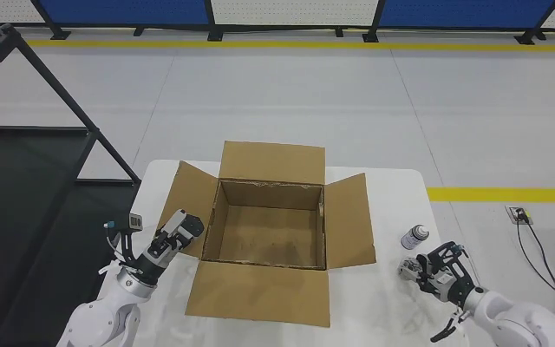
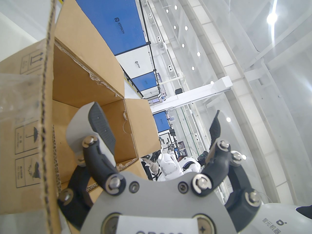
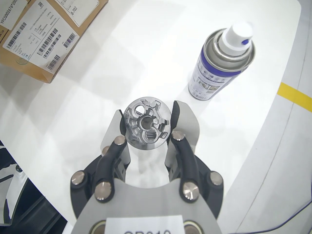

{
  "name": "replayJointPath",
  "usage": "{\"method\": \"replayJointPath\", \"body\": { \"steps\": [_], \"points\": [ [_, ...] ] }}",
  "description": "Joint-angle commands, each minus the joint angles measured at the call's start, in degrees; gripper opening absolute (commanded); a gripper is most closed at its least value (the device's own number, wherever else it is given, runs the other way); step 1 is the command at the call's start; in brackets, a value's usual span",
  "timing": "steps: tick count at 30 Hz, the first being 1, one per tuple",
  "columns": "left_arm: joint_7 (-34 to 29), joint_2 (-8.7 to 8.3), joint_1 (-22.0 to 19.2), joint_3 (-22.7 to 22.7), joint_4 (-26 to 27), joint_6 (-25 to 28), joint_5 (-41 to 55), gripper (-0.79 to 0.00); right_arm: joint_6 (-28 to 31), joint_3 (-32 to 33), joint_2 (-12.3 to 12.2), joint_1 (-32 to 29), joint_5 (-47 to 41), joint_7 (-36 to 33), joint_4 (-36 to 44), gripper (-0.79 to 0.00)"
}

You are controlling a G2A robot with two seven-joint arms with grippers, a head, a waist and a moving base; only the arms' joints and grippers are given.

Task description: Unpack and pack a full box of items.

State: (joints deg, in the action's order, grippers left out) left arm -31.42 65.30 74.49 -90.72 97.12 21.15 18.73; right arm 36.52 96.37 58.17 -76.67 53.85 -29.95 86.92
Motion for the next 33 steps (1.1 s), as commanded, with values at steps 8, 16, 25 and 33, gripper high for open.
{"method": "replayJointPath", "body": {
  "steps": [8, 16, 25, 33],
  "points": [
    [0.0, 0.00, 0.0, 0.0, 0.0, 0.0, 0.0, 0.000, -0.1, -1.2, -0.3, 1.3, 0.2, -0.2, -1.8, -0.394],
    [0.0, 0.00, 0.0, 0.0, 0.0, 0.0, 0.0, 0.000, -0.1, -1.5, -0.6, 1.3, 0.5, -0.4, -2.5, 0.000],
    [0.0, 0.00, 0.0, 0.0, 0.0, 0.0, 0.0, 0.000, -0.1, -1.6, -1.0, 0.6, 1.8, -0.4, -1.9, -0.040],
    [0.0, 0.00, 0.0, 0.0, 0.0, 0.0, 0.0, 0.000, -0.3, -2.8, -1.3, 1.2, 2.6, -0.7, -2.5, -0.502]
  ]
}}
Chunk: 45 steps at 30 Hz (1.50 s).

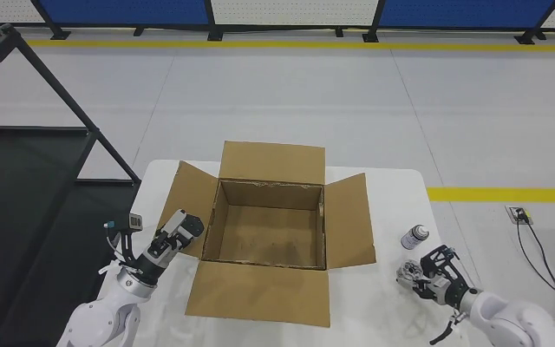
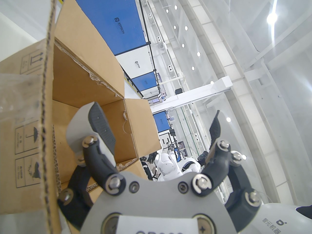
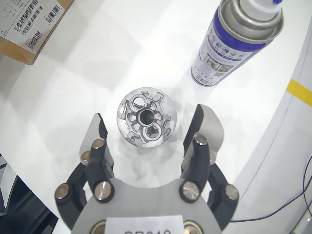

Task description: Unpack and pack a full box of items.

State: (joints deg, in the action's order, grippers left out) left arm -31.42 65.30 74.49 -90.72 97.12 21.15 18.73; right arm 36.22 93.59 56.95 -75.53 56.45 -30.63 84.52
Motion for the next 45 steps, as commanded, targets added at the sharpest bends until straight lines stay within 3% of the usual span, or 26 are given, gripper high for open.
{"method": "replayJointPath", "body": {
  "steps": [1, 5, 6, 15, 32, 38, 45],
  "points": [
    [0.0, 0.00, 0.0, 0.0, 0.0, 0.0, 0.0, 0.000, 0.0, -0.1, -0.1, 0.1, 0.0, 0.0, -0.2, -0.551],
    [0.0, 0.00, 0.0, 0.0, 0.0, 0.0, 0.0, 0.000, -0.1, -0.3, -0.2, 0.1, 0.1, 0.5, -0.2, -0.776],
    [0.0, 0.00, 0.0, 0.0, 0.0, 0.0, 0.0, 0.000, -0.3, -0.1, -0.2, 0.0, -0.1, 1.0, -0.1, -0.785],
    [0.0, 0.00, 0.0, 0.0, 0.0, 0.0, 0.0, 0.000, 0.9, 4.2, -0.7, -3.3, -4.6, 6.4, 5.5, -0.785],
    [0.0, 0.00, 0.0, 0.0, 0.0, 0.0, 0.0, 0.000, -5.6, 8.7, -0.4, -8.9, -17.7, 10.3, 29.1, -0.785],
    [0.0, 0.00, 0.0, 0.0, 0.0, 0.0, 0.0, 0.000, -6.3, 5.4, -0.5, -6.0, -22.2, 6.1, 33.6, -0.785],
    [0.0, 0.00, 0.0, 0.0, 0.0, 0.0, 0.0, 0.000, -11.1, -4.9, -0.2, 2.9, -22.7, -0.3, 33.8, -0.785]
  ]
}}
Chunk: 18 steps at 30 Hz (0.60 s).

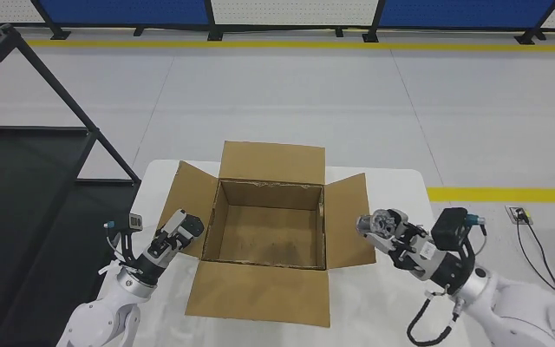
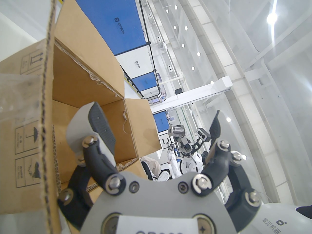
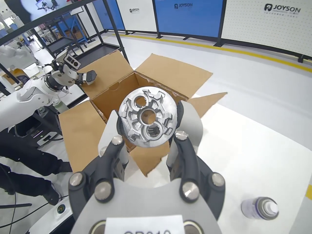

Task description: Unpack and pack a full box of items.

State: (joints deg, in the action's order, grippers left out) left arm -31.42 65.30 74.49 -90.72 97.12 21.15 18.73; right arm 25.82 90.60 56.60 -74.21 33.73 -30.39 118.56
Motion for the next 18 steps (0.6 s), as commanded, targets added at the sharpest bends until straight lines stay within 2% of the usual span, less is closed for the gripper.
{"method": "replayJointPath", "body": {
  "steps": [1, 6, 18],
  "points": [
    [0.0, 0.00, 0.0, 0.0, 0.0, 0.0, 0.0, 0.000, -1.4, -3.6, 0.2, 3.0, 0.2, -1.1, -0.7, -0.785],
    [0.0, 0.00, 0.0, 0.0, 0.0, 0.0, 0.0, 0.000, -4.3, -11.5, 1.1, 9.6, 1.4, -1.0, -3.3, -0.785],
    [0.0, 0.00, 0.0, 0.0, 0.0, 0.0, 0.0, 0.000, -4.1, -11.9, 1.1, 9.9, 1.6, -1.3, -3.5, -0.785]
  ]
}}
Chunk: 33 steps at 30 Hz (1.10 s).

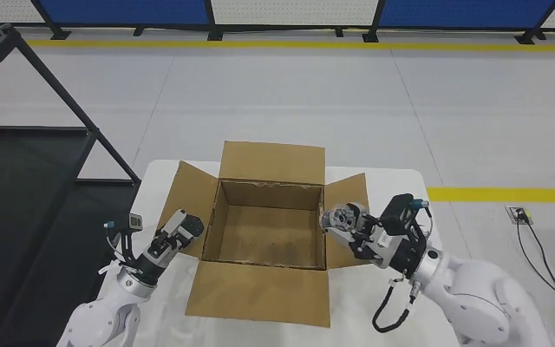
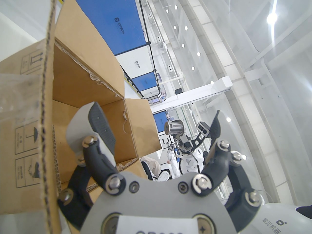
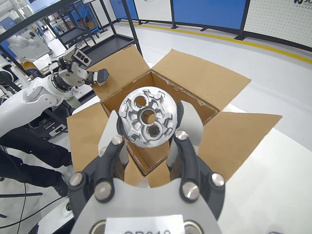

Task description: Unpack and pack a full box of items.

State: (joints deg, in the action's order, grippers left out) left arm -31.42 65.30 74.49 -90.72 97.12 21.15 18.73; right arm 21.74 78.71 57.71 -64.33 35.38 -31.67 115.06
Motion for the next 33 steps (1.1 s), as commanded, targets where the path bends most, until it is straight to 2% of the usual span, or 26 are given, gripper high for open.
{"method": "replayJointPath", "body": {
  "steps": [1, 5, 7, 10, 14, 24, 29, 33],
  "points": [
    [0.0, 0.00, 0.0, 0.0, 0.0, 0.0, 0.0, 0.000, 0.0, 0.0, 0.0, 0.0, 0.0, 0.0, 0.0, -0.785],
    [0.0, 0.00, 0.0, 0.0, 0.0, 0.0, 0.0, 0.000, -1.0, -0.4, 0.2, -0.3, 0.2, 2.0, -0.1, -0.785],
    [0.0, 0.00, 0.0, 0.0, 0.0, 0.0, 0.0, 0.000, -0.6, -2.8, 0.5, 0.8, 0.6, 2.7, -0.9, -0.785],
    [1.1, 0.03, 0.3, 0.1, 0.7, -0.8, -0.5, 0.000, -1.2, -8.4, 1.3, 5.2, 1.8, 2.2, -3.7, -0.785],
    [2.1, 0.02, 0.7, -0.5, 1.0, -0.9, -0.4, 0.000, -4.6, -17.7, 3.3, 14.0, 4.7, 0.5, -9.6, -0.785],
    [3.6, -0.01, 2.8, -2.6, 0.6, 0.3, 1.2, 0.000, -13.3, -37.8, 10.7, 33.9, 8.7, -2.8, -25.8, -0.785],
    [4.2, -0.03, 3.3, -3.5, 0.6, 0.5, 1.7, 0.000, -17.2, -45.6, 15.3, 40.9, 9.2, -5.1, -34.1, -0.785],
    [4.4, -0.02, 3.4, -3.6, 0.8, 0.4, 1.8, 0.000, -16.8, -49.5, 19.2, 45.2, 5.6, -5.3, -43.3, -0.785]
  ]
}}
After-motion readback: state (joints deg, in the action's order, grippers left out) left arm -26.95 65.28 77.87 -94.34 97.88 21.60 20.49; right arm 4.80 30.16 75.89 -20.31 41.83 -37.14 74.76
